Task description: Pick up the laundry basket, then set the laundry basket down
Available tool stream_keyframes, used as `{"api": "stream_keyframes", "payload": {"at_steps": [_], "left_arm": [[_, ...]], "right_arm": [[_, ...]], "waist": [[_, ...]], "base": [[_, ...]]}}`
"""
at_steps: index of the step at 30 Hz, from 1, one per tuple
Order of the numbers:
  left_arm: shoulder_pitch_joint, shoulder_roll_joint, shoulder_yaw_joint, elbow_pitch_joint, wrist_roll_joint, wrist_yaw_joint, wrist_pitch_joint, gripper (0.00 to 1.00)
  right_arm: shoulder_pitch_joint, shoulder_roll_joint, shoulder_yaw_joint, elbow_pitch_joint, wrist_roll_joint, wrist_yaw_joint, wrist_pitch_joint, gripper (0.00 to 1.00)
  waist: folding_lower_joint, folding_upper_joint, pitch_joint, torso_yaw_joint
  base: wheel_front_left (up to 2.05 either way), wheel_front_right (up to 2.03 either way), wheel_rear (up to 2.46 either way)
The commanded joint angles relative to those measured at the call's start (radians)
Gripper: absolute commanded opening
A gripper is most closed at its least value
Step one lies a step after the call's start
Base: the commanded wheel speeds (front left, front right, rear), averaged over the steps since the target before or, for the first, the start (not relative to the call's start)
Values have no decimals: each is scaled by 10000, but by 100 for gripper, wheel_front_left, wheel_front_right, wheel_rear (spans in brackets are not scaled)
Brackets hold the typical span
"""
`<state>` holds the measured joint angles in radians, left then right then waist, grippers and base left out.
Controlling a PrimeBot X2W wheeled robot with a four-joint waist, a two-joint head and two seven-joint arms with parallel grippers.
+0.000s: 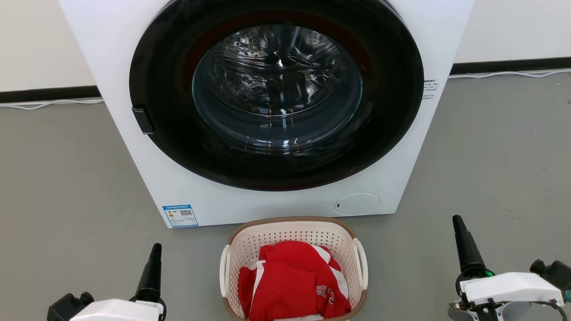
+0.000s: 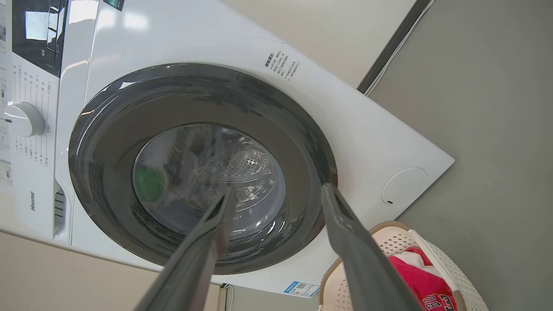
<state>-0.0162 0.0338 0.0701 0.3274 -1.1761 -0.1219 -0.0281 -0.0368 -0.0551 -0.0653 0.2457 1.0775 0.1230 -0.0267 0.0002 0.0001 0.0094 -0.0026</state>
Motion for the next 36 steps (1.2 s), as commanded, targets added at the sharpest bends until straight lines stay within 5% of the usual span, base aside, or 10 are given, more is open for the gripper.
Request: {"api": "stream_keyframes", "payload": {"at_steps": [1, 36], "left_arm": [[-386, 99, 223, -210, 465, -3, -134, 100], [-341, 187, 454, -319, 6503, 227, -1147, 100]], "right_arm": [[-308, -117, 106, -296, -496, 34, -180, 100], [-622, -436, 484, 157, -6318, 54, -1178, 100]], "waist": [[-2, -1, 0, -3], [-2, -1, -22, -40]], "base": [[0, 0, 0], [0, 0, 0]]}}
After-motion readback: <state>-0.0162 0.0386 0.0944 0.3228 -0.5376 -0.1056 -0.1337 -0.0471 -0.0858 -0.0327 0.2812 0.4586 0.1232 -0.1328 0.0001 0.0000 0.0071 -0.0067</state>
